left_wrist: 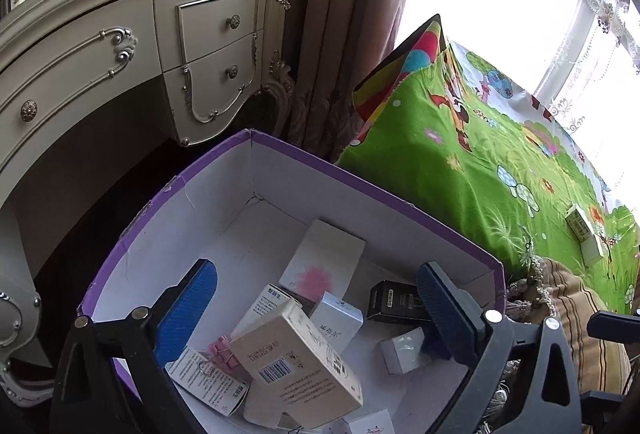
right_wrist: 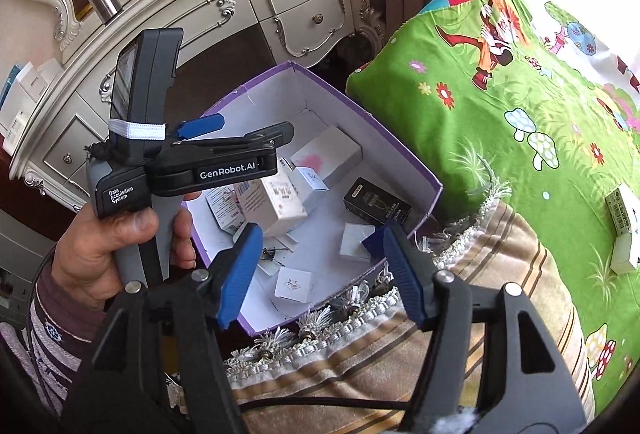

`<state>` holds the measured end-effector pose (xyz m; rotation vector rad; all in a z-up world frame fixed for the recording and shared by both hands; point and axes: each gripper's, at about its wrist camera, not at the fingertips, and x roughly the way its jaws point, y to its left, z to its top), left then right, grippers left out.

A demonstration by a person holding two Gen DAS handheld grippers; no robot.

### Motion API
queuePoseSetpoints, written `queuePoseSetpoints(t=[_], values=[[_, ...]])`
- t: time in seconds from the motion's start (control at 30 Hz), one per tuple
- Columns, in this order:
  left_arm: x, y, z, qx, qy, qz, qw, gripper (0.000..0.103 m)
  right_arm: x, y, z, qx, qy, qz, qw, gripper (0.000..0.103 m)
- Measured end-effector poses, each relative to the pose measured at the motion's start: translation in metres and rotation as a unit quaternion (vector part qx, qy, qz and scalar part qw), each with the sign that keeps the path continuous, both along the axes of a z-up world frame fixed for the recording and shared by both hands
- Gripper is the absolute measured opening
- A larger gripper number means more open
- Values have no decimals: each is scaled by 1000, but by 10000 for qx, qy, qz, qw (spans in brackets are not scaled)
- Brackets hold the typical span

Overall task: Organize rigid objects
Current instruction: 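Open both tools to drop the box and block into the storage box, then move both open tools back to the boxes on the bed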

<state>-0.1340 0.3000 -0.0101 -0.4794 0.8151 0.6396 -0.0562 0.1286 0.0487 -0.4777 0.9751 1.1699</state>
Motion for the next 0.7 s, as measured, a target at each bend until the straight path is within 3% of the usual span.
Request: queuePoseSetpoints(t=[0.5, 0.7], values=[[9, -8, 20, -79, -249, 19, 9997, 101, 58, -49, 6, 309, 185, -763, 9964, 67], [33, -29, 34, -36, -394, -267, 9989, 101, 90, -77, 10, 457, 230, -1166, 9919, 68]])
